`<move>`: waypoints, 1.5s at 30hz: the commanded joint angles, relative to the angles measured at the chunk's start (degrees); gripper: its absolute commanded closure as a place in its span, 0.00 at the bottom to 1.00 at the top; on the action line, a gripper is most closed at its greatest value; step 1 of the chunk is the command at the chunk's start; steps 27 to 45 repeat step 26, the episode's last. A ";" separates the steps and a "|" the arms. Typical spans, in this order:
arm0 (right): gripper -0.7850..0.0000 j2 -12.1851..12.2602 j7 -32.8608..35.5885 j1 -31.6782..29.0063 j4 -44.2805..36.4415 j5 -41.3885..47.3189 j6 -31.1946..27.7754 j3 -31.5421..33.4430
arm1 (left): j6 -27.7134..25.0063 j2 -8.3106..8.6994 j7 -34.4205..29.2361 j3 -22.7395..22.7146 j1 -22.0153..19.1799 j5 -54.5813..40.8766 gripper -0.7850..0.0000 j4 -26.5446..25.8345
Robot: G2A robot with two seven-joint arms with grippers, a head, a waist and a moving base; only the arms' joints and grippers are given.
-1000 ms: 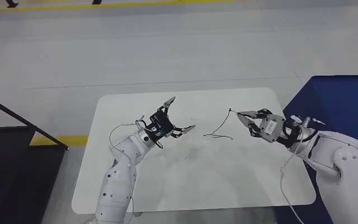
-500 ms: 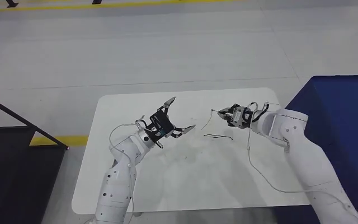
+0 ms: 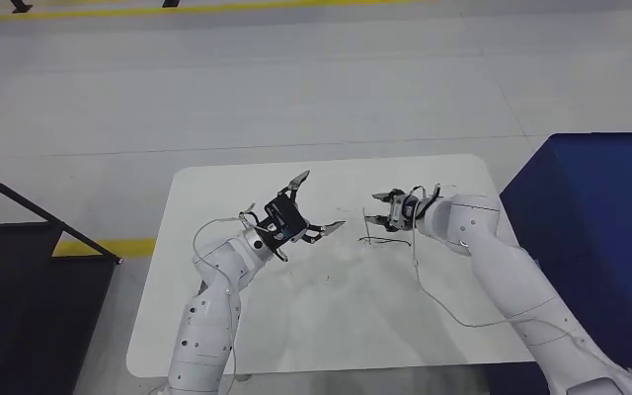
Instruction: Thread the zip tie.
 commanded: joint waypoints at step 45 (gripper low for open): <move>0.00 3.35 40.29 -24.26 -20.44 -26.05 -42.44 22.82 | 0.00 0.00 0.00 0.00 0.00 0.00 0.00 0.00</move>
